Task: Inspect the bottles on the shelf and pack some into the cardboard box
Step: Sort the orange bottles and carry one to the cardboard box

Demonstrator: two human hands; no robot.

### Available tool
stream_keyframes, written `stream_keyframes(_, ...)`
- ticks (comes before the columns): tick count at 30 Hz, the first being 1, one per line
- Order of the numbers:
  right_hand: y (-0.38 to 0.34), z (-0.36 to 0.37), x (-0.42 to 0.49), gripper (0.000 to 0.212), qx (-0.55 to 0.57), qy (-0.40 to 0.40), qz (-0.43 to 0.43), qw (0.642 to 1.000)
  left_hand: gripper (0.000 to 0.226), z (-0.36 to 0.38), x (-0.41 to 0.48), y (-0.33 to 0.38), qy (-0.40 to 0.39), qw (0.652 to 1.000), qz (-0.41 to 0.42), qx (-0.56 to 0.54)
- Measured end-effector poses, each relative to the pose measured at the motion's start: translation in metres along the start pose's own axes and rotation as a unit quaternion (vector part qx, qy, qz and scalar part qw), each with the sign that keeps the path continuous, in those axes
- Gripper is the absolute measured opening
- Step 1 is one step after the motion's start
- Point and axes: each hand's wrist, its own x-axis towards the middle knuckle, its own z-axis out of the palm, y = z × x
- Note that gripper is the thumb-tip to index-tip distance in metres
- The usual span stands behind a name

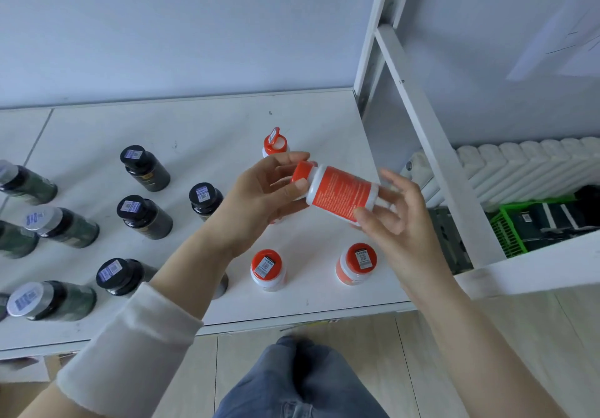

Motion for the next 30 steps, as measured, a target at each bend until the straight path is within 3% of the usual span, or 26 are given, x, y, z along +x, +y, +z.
stream_keyframes(3, -0.001, -0.001, -0.003, 0.046, -0.026, 0.001, 0.007, 1.000, 0.039, 0.001, -0.003, -0.001, -0.017, 0.999, -0.009, -0.025)
stream_keyframes(7, 0.002, 0.005, -0.007, 0.053, -0.121, 0.016, -0.087, 0.989, 0.037, 0.000, -0.004, -0.001, 0.002, 0.999, -0.045, -0.012)
stream_keyframes(12, 0.003, 0.004, -0.005, 0.058, -0.013, 0.014, 0.039, 0.999, 0.041, -0.001, -0.003, 0.003, -0.011, 0.999, -0.022, -0.036)
stream_keyframes(21, 0.004, 0.011, -0.003, 0.062, -0.105, 0.063, -0.008, 0.992, 0.041, 0.003, 0.014, 0.001, 0.018, 0.984, -0.130, -0.123)
stream_keyframes(25, -0.004, 0.007, 0.005, 0.063, -0.270, 0.113, -0.099, 0.951, 0.024, 0.011, 0.026, -0.003, 0.053, 0.951, -0.215, -0.215)
stream_keyframes(30, -0.017, 0.012, 0.008, 0.068, -0.380, 0.133, -0.140, 0.905, 0.053, 0.015, 0.038, -0.011, 0.049, 0.915, -0.284, -0.284)
